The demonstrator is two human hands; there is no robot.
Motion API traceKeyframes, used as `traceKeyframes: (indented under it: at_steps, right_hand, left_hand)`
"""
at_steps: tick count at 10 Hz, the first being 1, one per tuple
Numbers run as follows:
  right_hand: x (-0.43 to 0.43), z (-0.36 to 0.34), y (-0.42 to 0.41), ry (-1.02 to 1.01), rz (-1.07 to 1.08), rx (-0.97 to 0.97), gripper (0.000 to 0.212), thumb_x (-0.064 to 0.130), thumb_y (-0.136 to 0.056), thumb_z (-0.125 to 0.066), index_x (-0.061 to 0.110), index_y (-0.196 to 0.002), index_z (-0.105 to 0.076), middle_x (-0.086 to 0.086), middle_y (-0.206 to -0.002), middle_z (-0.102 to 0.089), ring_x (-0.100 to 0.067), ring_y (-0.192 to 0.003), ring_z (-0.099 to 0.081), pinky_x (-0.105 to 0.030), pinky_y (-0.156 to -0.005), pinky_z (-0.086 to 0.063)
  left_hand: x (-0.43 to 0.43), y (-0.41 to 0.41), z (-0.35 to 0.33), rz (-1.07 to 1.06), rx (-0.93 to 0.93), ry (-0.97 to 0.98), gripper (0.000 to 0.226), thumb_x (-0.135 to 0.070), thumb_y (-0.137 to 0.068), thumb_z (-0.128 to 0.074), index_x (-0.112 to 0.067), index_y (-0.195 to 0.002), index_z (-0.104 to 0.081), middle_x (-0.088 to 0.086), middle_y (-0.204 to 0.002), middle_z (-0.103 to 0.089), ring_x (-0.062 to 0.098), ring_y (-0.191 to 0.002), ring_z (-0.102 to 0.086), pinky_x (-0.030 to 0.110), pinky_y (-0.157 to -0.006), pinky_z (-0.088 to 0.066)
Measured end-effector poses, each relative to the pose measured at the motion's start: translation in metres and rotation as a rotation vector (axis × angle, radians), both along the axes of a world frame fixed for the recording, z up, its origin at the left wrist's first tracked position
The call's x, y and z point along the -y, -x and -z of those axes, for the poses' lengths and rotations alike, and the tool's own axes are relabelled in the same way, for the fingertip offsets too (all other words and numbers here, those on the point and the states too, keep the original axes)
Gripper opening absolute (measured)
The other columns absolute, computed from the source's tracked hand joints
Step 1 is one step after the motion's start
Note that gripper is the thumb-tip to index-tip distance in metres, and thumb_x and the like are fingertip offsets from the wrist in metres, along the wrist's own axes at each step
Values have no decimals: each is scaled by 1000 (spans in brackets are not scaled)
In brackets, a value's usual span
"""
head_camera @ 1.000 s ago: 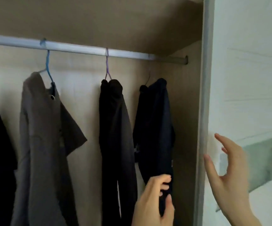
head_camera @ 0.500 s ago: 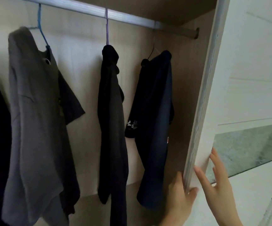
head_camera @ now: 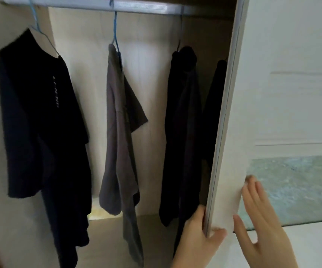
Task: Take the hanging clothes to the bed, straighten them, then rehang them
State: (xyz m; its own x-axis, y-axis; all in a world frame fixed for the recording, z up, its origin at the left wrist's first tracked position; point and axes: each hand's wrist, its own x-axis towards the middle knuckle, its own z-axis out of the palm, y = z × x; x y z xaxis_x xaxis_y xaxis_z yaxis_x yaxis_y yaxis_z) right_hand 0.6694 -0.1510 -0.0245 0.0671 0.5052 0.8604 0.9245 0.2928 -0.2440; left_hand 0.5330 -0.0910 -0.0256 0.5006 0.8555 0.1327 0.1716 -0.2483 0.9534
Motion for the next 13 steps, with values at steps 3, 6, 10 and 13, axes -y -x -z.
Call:
traceKeyframes:
  at_steps: [3, 6, 10, 13]
  right_hand:
    - [-52, 11, 137, -120, -84, 303, 47, 27, -114, -20, 11, -141, -54, -12, -165, -52, -8, -169, -4, -32, -135, -16]
    - [-85, 6, 268, -185, -142, 360, 52, 25, -114, -15, 18, -145, -55, 1, -160, -50, -10, -168, -8, -26, -137, -5]
    - [-115, 16, 383, -251, -154, 390, 54, 22, -114, -9, 16, -145, -53, -4, -159, -46, -21, -170, 7, -36, -139, 4]
    - [-109, 5, 412, -216, -458, 253, 60, 25, -115, -17, 34, -120, -76, 16, -120, -83, -8, -133, -56, -25, -129, -25]
  left_hand:
    - [6, 143, -10, -633, 45, -42, 70, -40, -48, -82, -47, -95, -30, -28, -94, -56, -2, -95, -53, 15, -81, -43]
    - [13, 256, 13, -1200, -653, -1074, 41, -30, -90, -42, -11, -126, -46, 10, -134, -52, 24, -134, -34, 31, -107, -30]
    - [-5, 354, 24, -1359, -1035, -958, 46, -35, -98, -24, -9, -131, -42, 10, -134, -49, 14, -146, -7, 36, -113, -18]
    - [-16, 376, 31, -1449, -937, -1002, 51, -39, -96, -24, -15, -135, -46, -10, -156, -13, 14, -146, -8, 39, -117, -12]
